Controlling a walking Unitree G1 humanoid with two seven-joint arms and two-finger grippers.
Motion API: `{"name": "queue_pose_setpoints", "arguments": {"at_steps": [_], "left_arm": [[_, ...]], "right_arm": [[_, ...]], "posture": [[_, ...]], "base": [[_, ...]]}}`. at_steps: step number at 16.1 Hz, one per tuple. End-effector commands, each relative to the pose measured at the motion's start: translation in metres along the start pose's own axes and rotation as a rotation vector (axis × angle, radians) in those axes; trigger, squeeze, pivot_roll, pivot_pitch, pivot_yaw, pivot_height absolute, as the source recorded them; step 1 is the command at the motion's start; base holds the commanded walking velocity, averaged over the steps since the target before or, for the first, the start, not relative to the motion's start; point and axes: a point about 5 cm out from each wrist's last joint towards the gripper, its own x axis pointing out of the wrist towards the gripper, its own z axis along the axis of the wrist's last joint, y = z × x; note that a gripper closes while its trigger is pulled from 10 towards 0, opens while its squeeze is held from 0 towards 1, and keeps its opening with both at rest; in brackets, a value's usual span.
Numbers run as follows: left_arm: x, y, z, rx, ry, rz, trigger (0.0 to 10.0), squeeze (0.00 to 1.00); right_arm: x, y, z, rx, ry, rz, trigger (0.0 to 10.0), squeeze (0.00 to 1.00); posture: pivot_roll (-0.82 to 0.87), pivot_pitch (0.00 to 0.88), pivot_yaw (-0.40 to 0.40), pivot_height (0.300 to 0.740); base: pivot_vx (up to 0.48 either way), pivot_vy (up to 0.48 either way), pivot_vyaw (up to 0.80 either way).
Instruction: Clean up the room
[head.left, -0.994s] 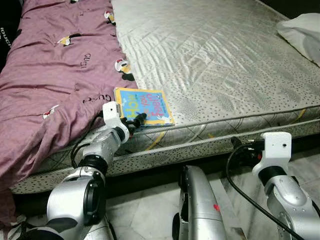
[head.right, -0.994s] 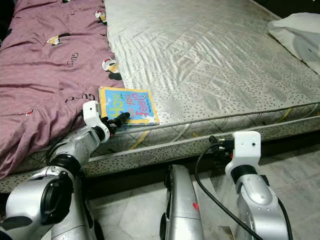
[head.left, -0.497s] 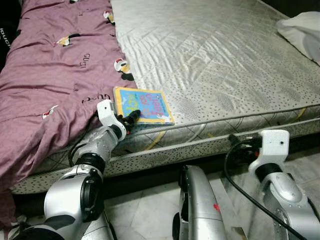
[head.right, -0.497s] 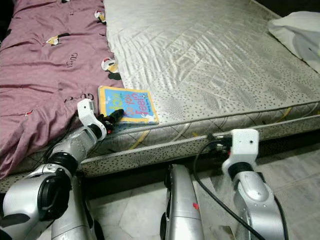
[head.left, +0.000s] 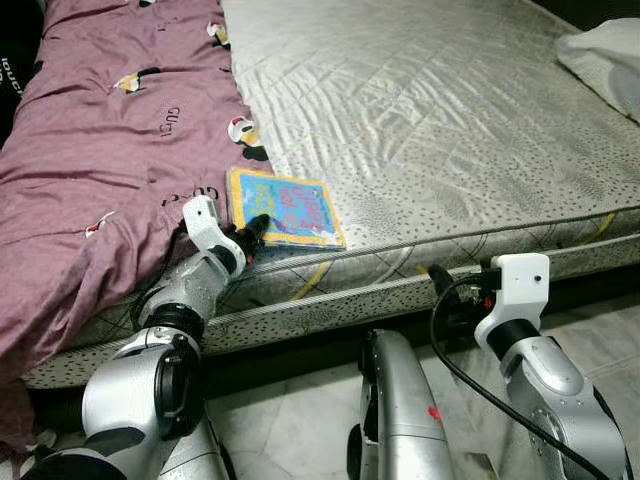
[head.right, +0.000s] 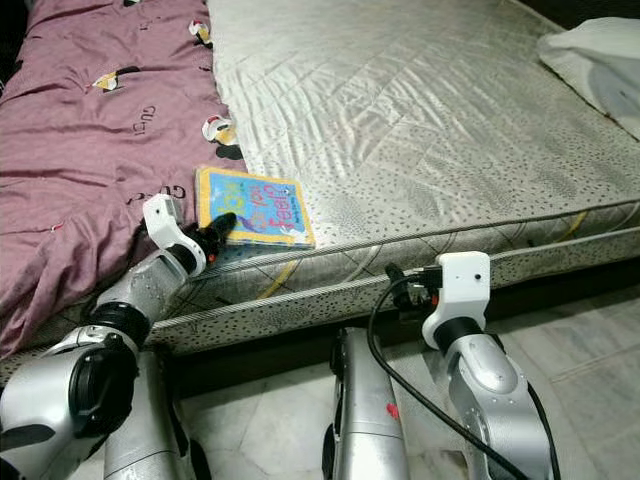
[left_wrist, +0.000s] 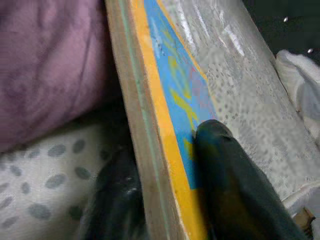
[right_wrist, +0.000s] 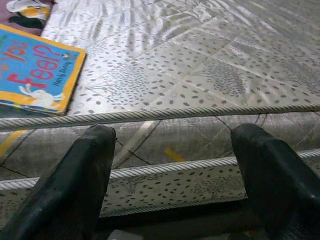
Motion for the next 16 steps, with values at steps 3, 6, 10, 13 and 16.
{"name": "queue_pose_setpoints", "arguments": {"at_steps": [3,6,10,13,16], "left_arm": [[0.003,-0.009,0.019,0.038,-0.085,-0.038,0.0,0.00],[0.005,-0.022,0.032,0.122,-0.152,-0.104,0.0,0.00],[-0.003,-0.048,0.069,0.293,-0.400,-0.169,0.0,0.00],[-0.018,-0.055,0.081,0.429,-0.518,-0.172,0.0,0.00],[-0.047,-0.055,0.086,0.577,-0.604,-0.161,0.0,0.00]], "right_arm": [[0.006,0.000,0.002,0.001,-0.026,-0.017,10.0,0.00],[0.015,0.008,0.000,0.018,-0.040,-0.014,10.0,0.00],[0.028,0.023,-0.005,0.058,-0.053,0.000,10.0,0.00],[0.034,0.032,-0.006,0.074,-0.064,0.011,10.0,0.00],[0.043,0.033,0.004,0.121,-0.130,-0.007,10.0,0.00]], "posture": [[-0.17,0.000,-0.031,0.460],[-0.13,0.000,-0.022,0.460],[-0.06,0.000,-0.007,0.460],[-0.05,0.000,0.018,0.460],[-0.01,0.000,0.023,0.464]], "base": [[0.000,0.000,0.00],[0.000,0.000,0.00],[0.000,0.000,0.00],[0.000,0.000,0.00],[0.000,0.000,-0.14]]}}
